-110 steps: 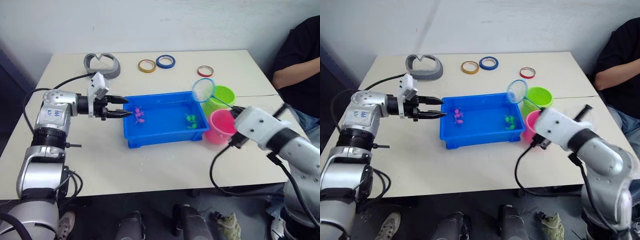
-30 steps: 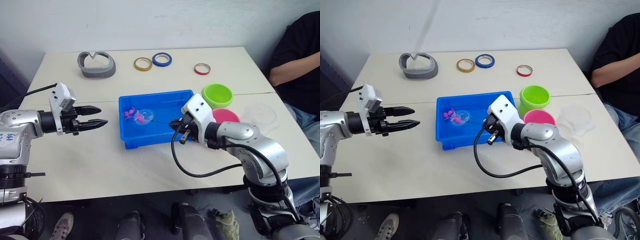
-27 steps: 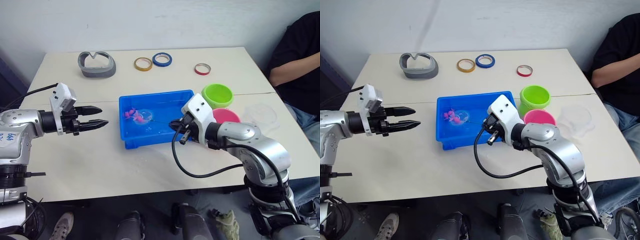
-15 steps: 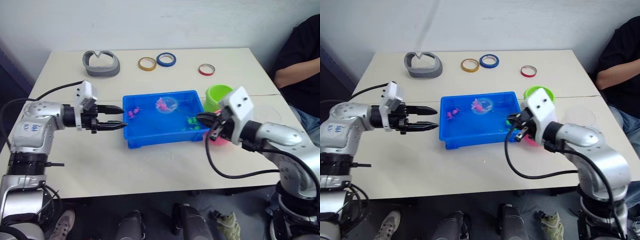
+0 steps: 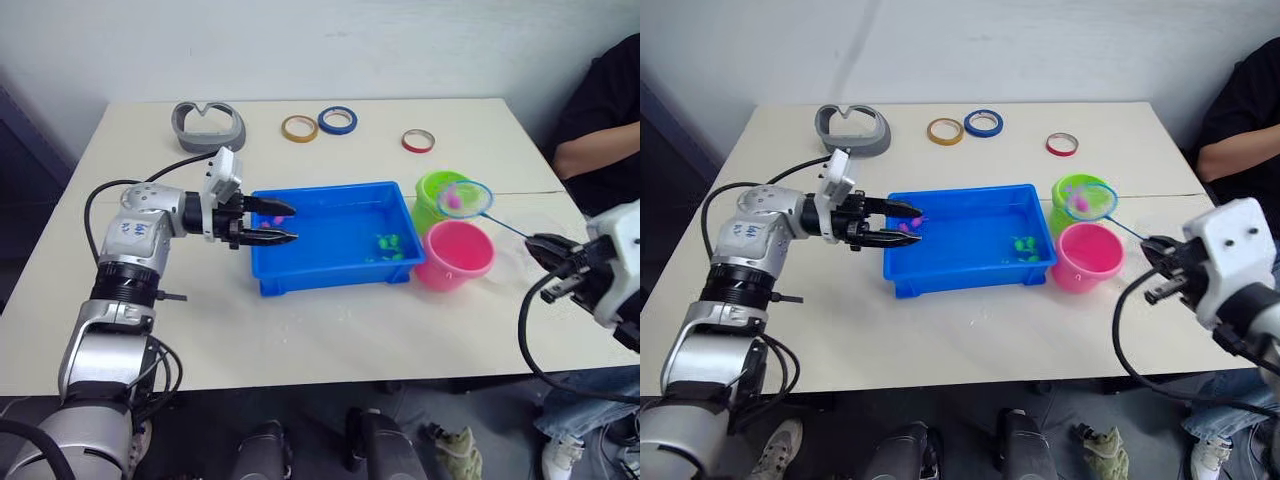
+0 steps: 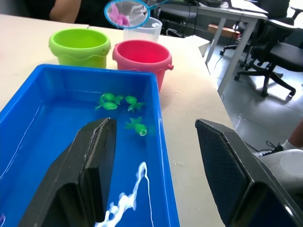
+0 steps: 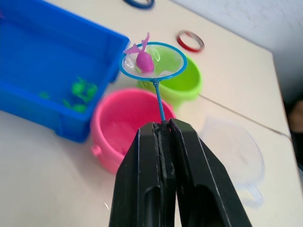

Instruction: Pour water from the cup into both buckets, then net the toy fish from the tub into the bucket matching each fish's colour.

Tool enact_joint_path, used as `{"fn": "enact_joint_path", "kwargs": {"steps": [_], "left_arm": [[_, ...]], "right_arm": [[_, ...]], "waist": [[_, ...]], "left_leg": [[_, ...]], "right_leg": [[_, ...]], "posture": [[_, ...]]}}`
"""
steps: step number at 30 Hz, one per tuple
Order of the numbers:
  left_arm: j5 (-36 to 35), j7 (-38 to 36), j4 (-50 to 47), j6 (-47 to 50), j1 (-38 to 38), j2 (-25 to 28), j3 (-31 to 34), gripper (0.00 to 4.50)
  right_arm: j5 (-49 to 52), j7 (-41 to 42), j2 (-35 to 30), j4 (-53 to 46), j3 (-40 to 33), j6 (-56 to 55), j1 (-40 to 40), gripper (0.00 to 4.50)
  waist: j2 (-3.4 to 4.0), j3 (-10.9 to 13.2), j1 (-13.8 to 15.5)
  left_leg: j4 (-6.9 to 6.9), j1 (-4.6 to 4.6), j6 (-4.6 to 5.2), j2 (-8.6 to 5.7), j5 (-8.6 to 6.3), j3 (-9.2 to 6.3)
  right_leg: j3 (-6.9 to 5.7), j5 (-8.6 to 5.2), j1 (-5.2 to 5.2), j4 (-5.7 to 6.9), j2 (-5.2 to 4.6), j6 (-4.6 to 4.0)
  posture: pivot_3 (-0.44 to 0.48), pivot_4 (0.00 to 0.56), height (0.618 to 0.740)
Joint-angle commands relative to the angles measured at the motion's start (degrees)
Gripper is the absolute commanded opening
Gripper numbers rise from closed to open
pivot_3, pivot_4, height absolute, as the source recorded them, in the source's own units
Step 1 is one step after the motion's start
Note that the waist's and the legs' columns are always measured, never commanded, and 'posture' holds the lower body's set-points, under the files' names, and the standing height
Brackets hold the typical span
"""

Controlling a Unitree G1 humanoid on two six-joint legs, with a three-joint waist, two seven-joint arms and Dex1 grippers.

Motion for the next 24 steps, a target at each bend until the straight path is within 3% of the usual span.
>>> {"fn": "enact_joint_path", "kwargs": {"steps": [1, 14, 24], "left_arm": [[0.90, -1.35, 2.57, -2.90, -2.81, -1.63, -0.24, 2.97], [2.85, -2.69, 7.33, -6.29, -4.72, -3.22, 0.03, 2.97], [2.75, -2.52, 6.34, -6.09, -3.69, -3.06, 0.20, 2.97]], "right_arm": [[-5.81, -2.35, -3.19, -4.09, 1.12, -7.61, 4.10, 0.00], [-36.70, -5.45, -14.31, 1.05, 12.53, -37.45, 24.47, 0.00], [-64.51, -10.40, -16.25, 9.87, 14.86, -55.78, 28.49, 0.00]], "waist": [[0.00, 0.00, -0.04], [-0.01, 0.01, 0.03], [-0.01, 0.01, -0.02]], "left_leg": [[0.00, 0.00, 0.01, -0.01, 0.01, 0.01], [0.03, 0.00, 0.06, -0.07, 0.02, 0.03], [0.08, 0.00, 0.05, -0.09, 0.04, 0.05]], "right_leg": [[0.02, 0.03, 0.00, -0.01, -0.01, 0.05], [0.05, 0.07, 0.04, -0.10, 0.00, 0.13], [0.09, 0.09, 0.05, -0.08, -0.01, 0.17]], "posture": [[0.000, 0.150, 0.713], [0.000, 0.150, 0.713], [0.000, 0.150, 0.713]]}}
